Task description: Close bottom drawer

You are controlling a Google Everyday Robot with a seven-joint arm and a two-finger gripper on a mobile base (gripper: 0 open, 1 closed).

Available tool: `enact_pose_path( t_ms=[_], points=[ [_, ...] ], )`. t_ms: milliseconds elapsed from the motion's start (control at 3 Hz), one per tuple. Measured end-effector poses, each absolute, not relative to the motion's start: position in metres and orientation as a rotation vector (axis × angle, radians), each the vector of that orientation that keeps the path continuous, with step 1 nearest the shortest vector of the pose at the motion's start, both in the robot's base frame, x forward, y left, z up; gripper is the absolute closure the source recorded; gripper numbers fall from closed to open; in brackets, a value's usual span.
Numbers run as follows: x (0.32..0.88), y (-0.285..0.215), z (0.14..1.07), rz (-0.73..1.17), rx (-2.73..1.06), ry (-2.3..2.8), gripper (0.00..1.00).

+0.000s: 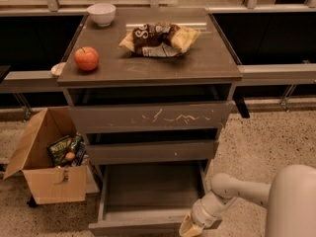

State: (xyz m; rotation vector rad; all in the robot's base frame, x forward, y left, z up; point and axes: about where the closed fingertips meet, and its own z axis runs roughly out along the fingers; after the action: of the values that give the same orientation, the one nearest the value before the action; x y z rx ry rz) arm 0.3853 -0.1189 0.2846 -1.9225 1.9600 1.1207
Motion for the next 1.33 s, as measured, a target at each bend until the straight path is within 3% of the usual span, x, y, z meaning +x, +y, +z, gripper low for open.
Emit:
enact_pose_path(
  t_ms=[1000, 1333],
  points=[
    [0.401, -0.111, 0.171, 0.957, -2.048, 1.826, 0.98],
    [0.401, -0.111, 0.171, 0.957, -2.048, 1.826, 0.76]
  ],
)
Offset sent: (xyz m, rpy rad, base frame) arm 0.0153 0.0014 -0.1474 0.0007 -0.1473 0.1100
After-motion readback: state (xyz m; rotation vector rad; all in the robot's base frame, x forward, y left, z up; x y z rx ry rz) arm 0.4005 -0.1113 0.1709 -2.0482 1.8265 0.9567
